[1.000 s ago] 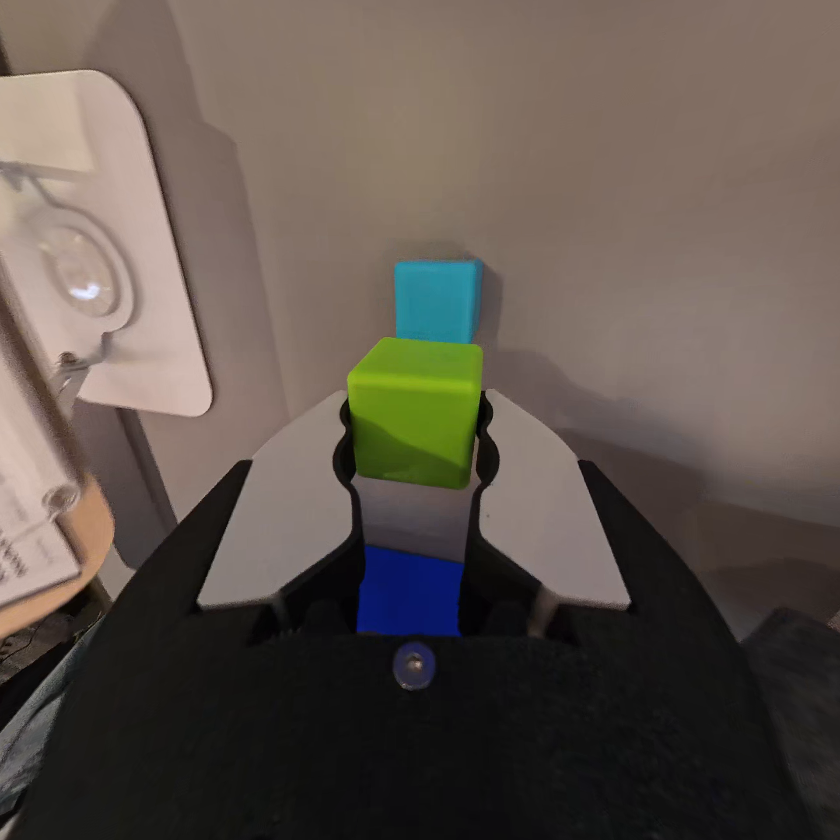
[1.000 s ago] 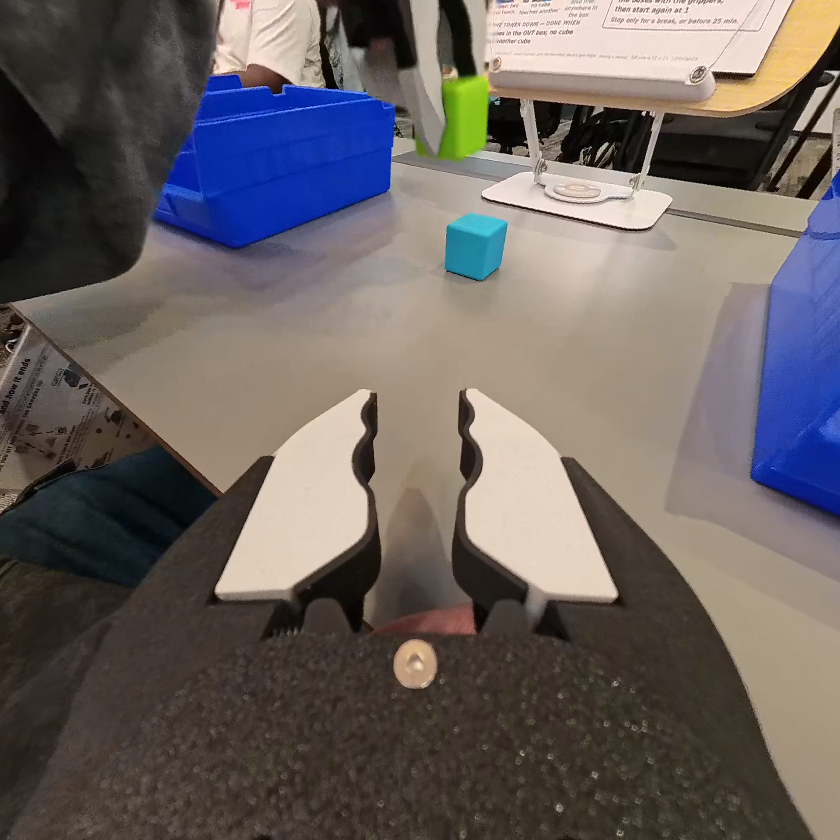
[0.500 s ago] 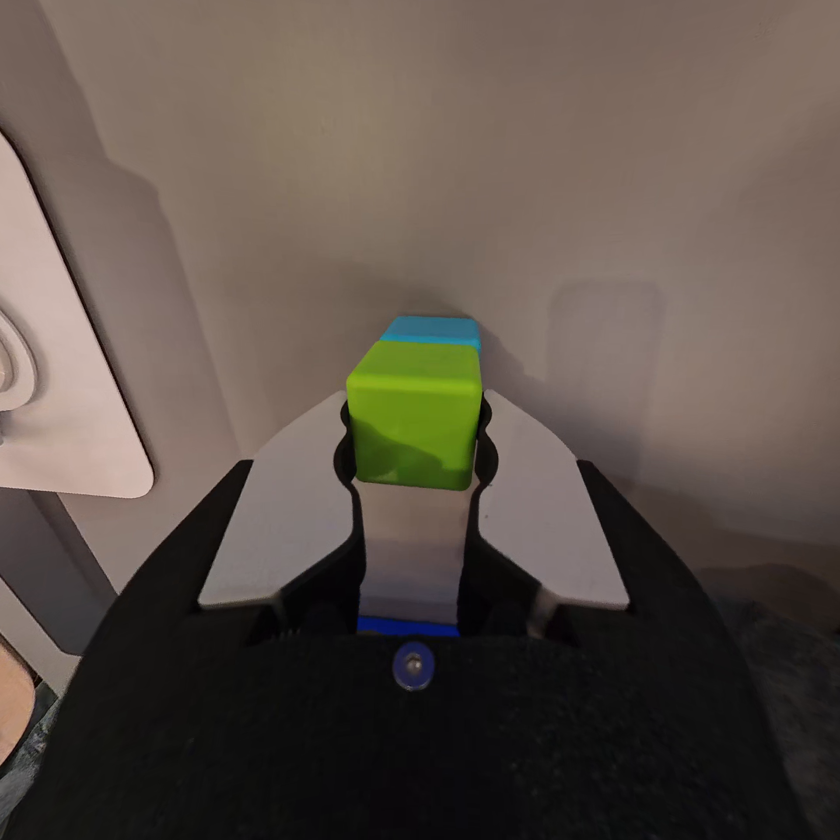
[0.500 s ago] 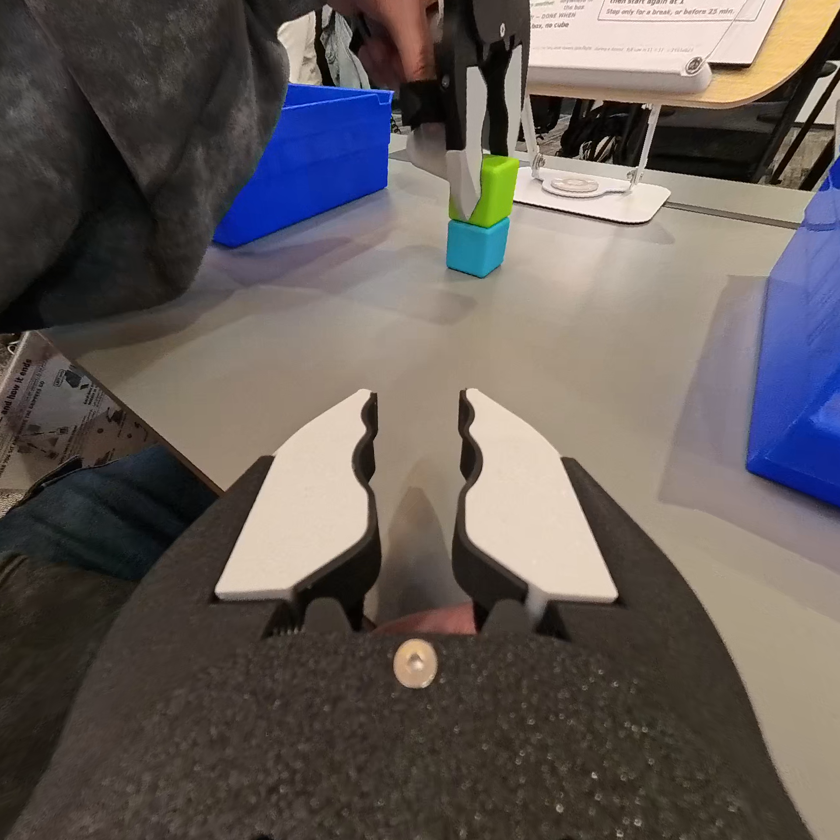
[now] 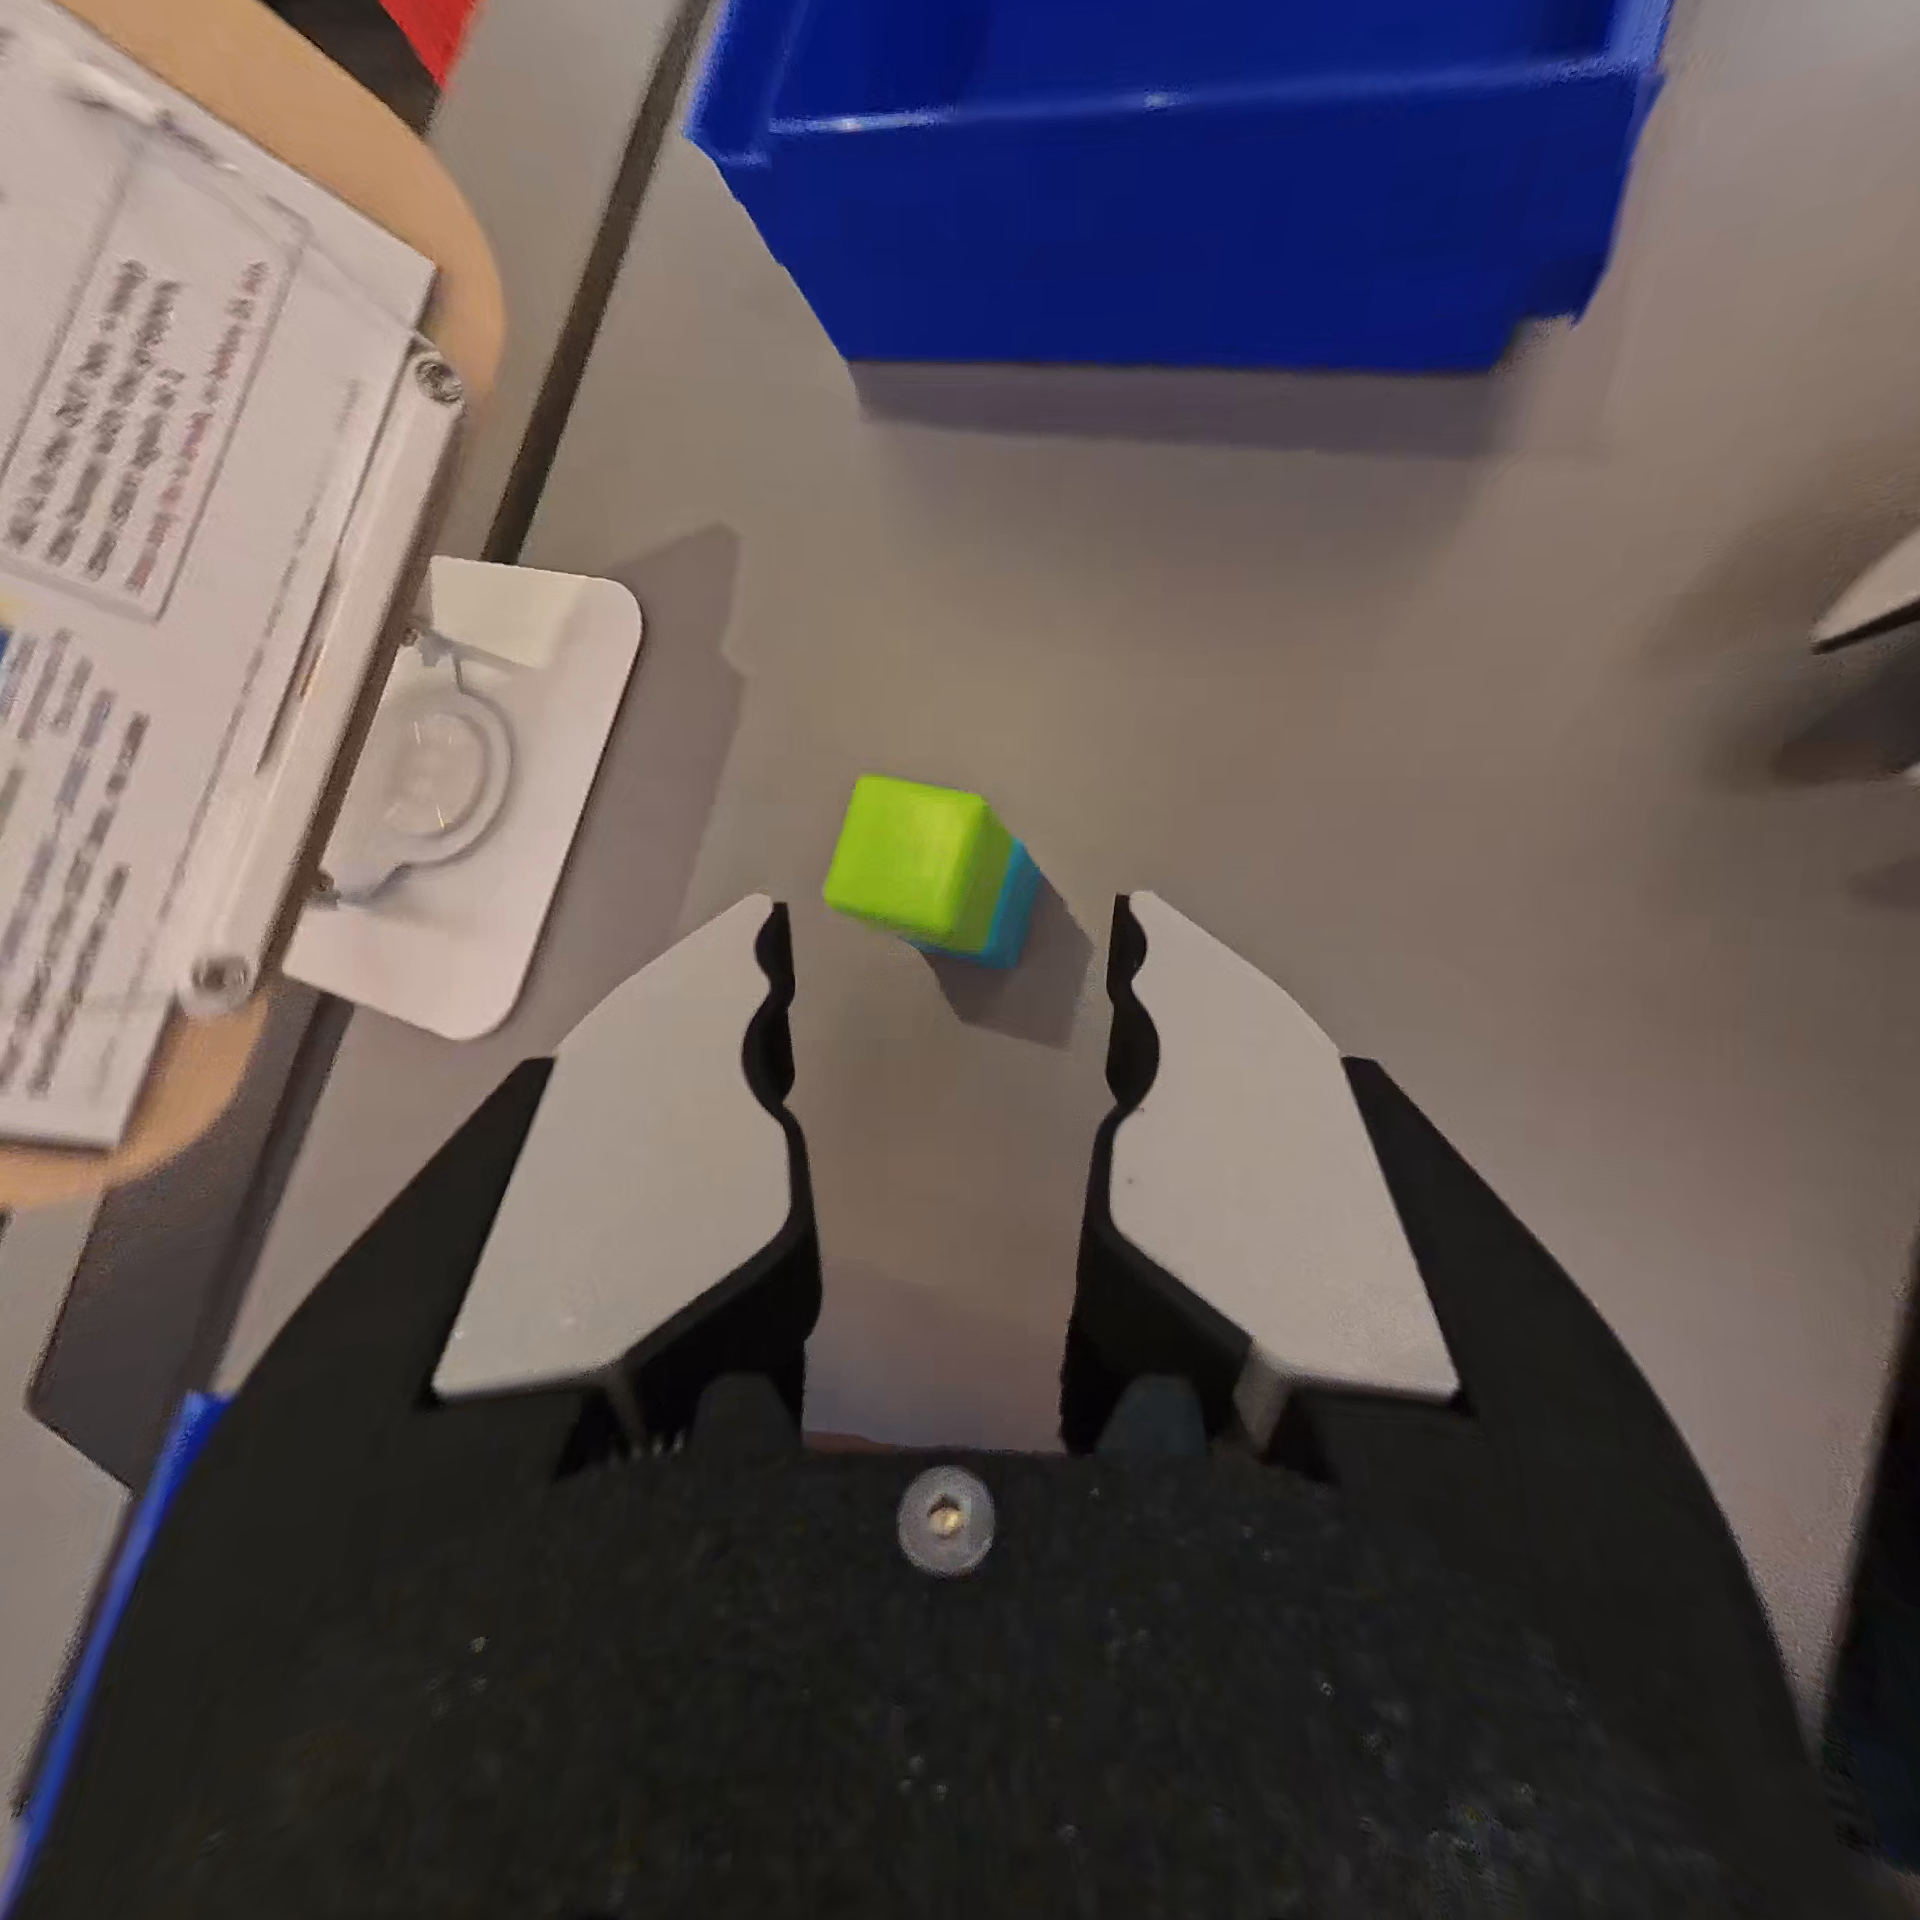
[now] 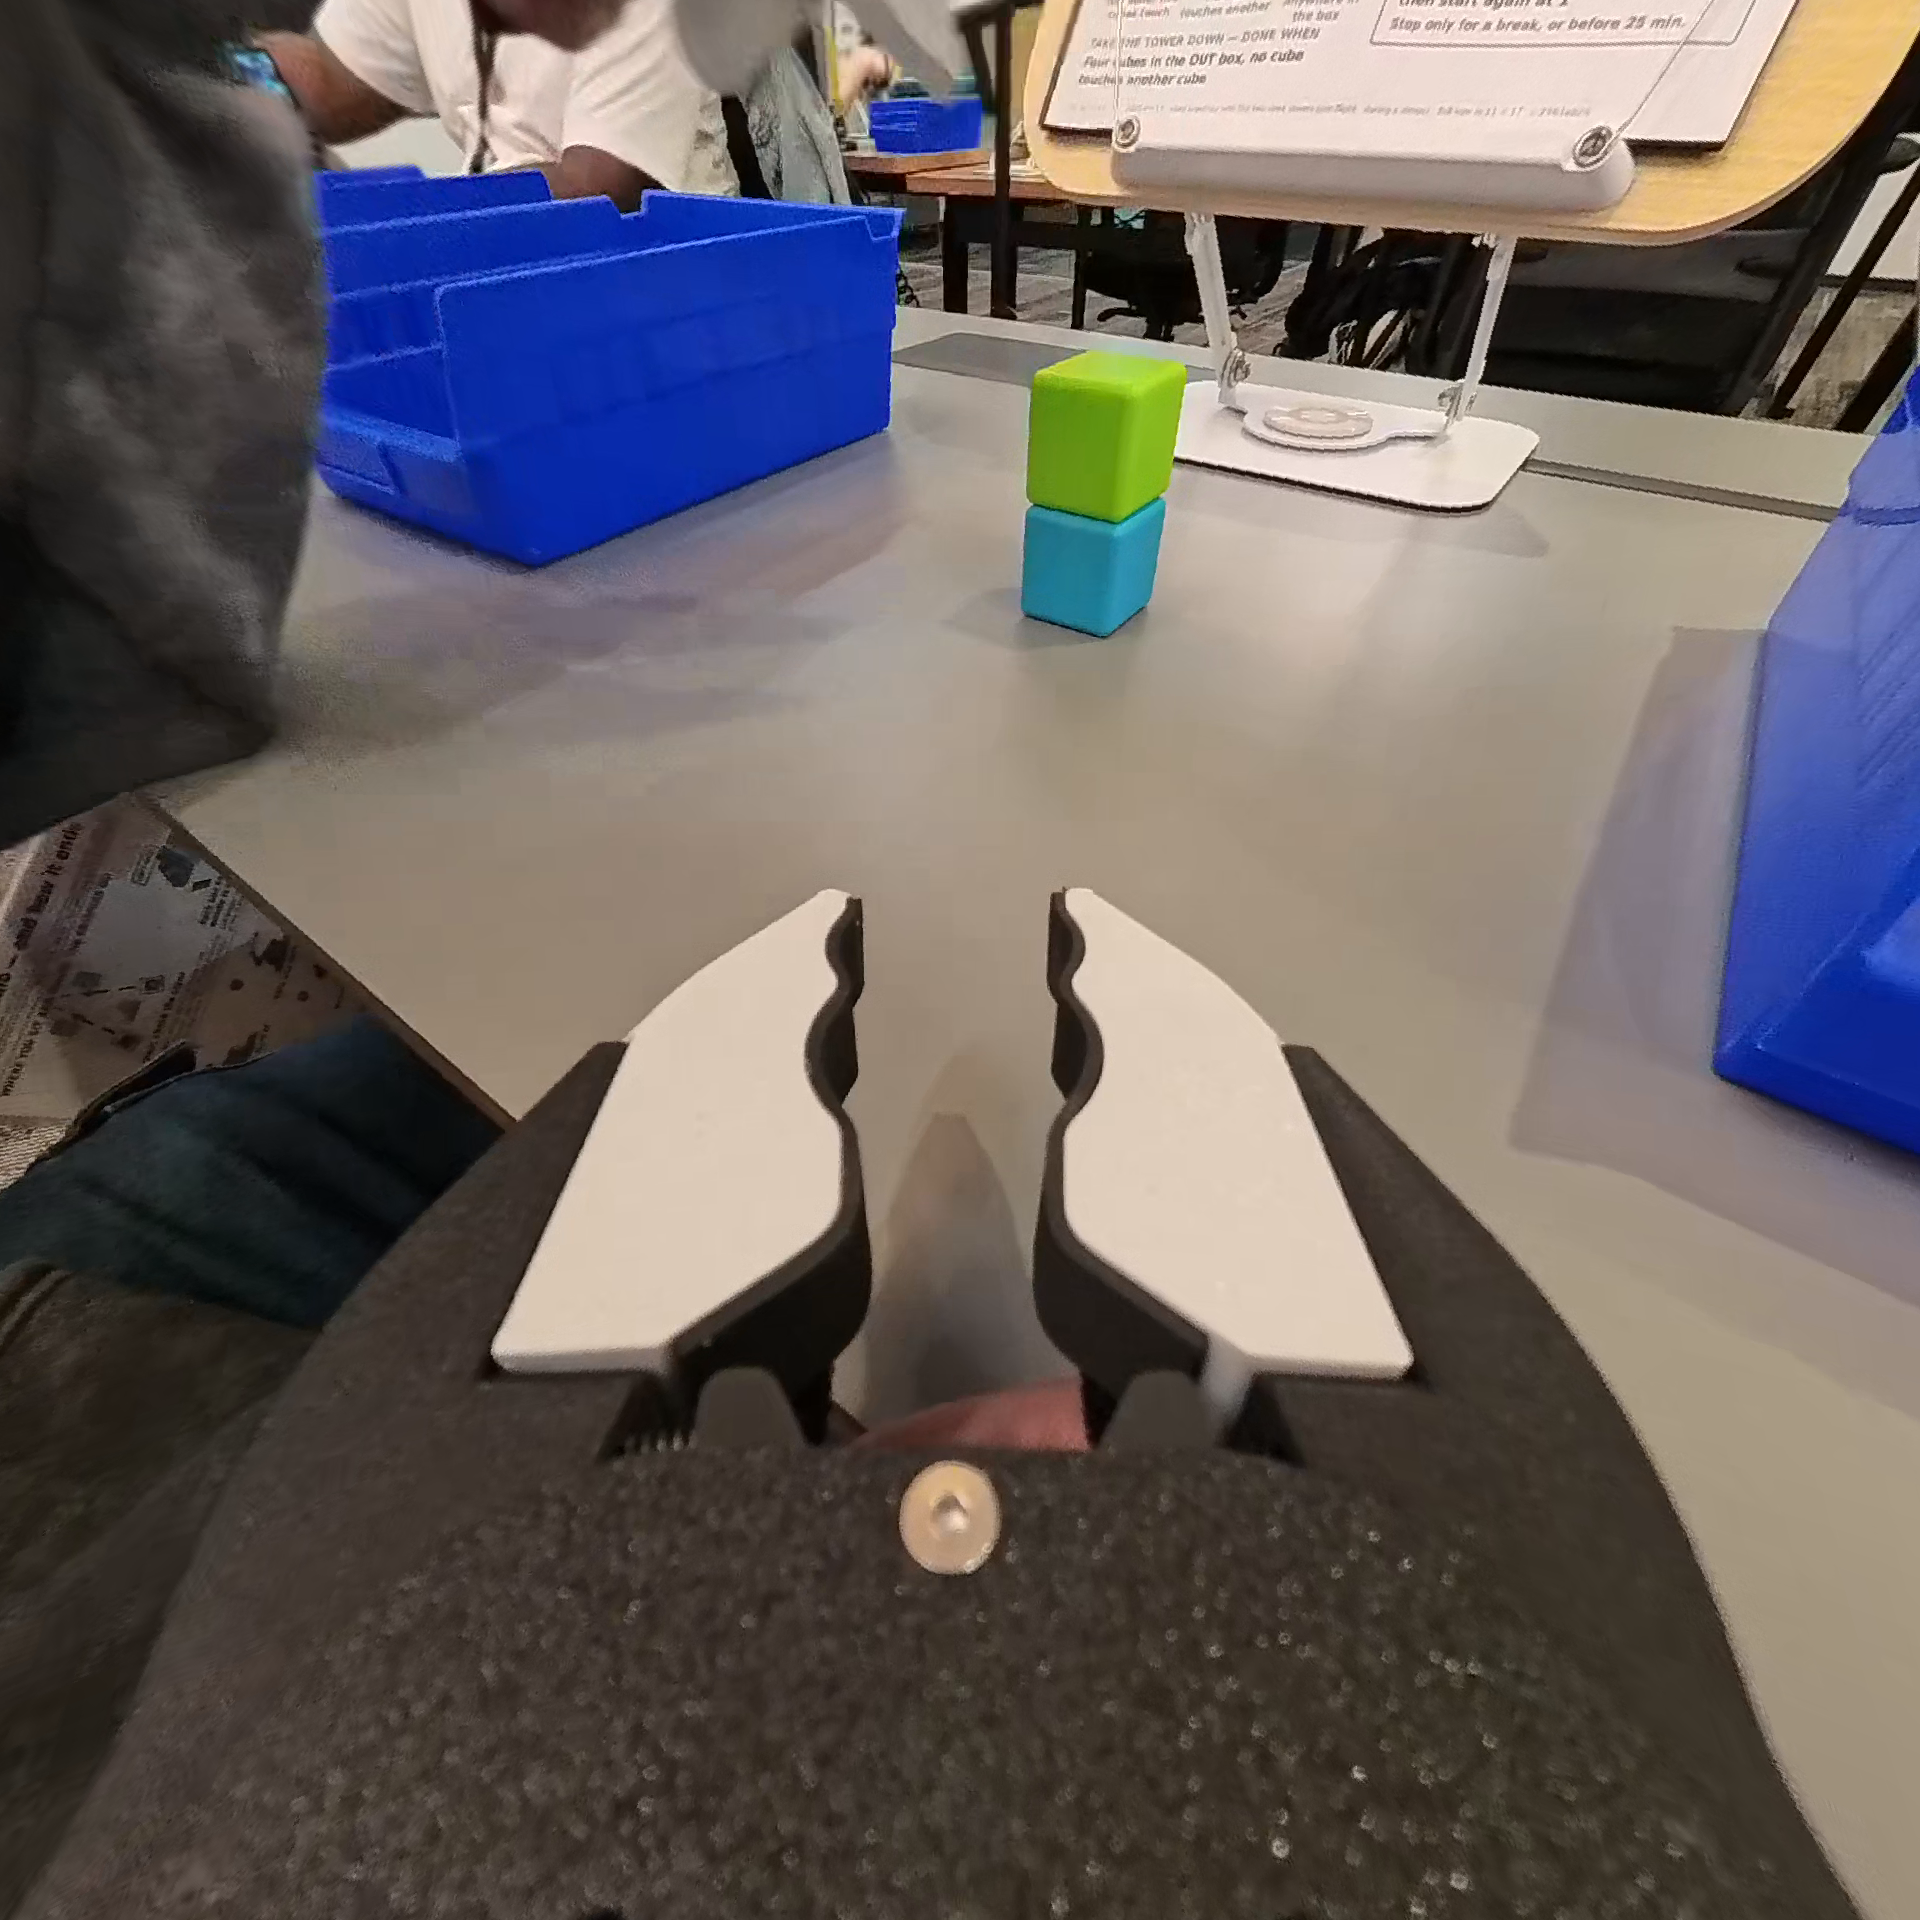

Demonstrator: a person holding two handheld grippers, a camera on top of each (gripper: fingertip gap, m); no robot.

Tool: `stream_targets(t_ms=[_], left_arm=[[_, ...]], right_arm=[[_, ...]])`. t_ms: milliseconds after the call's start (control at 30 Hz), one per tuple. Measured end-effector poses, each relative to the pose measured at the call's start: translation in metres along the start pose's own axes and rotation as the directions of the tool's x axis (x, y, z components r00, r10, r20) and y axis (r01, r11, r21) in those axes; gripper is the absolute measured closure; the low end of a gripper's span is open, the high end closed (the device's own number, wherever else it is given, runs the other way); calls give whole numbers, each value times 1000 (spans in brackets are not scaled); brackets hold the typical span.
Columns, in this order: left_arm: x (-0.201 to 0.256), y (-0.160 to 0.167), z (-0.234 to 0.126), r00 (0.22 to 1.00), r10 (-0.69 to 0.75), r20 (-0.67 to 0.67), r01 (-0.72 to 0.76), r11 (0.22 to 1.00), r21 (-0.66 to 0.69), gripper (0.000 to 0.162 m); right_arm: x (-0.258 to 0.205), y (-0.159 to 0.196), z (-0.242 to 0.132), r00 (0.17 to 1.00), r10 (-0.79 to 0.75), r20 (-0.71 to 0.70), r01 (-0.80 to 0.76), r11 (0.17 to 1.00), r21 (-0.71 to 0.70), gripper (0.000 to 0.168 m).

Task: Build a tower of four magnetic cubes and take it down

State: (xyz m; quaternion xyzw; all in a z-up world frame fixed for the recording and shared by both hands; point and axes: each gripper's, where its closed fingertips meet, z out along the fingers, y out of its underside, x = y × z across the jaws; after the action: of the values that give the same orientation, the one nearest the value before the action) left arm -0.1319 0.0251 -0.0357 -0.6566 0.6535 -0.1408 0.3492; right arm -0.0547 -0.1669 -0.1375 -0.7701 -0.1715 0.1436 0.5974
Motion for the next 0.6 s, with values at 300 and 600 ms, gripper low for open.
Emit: stream_targets(t_ms=[300, 600], left_arm=[[50, 82, -107, 854, -418, 311, 263, 861, 436, 107], [111, 199, -133, 561, -713, 420, 461, 691, 557, 109]], right_arm=[[-2, 0, 1, 1000, -2, 7, 2, 1000, -2, 134], [-9, 2, 7, 999, -26, 23, 26, 1000, -17, 134]])
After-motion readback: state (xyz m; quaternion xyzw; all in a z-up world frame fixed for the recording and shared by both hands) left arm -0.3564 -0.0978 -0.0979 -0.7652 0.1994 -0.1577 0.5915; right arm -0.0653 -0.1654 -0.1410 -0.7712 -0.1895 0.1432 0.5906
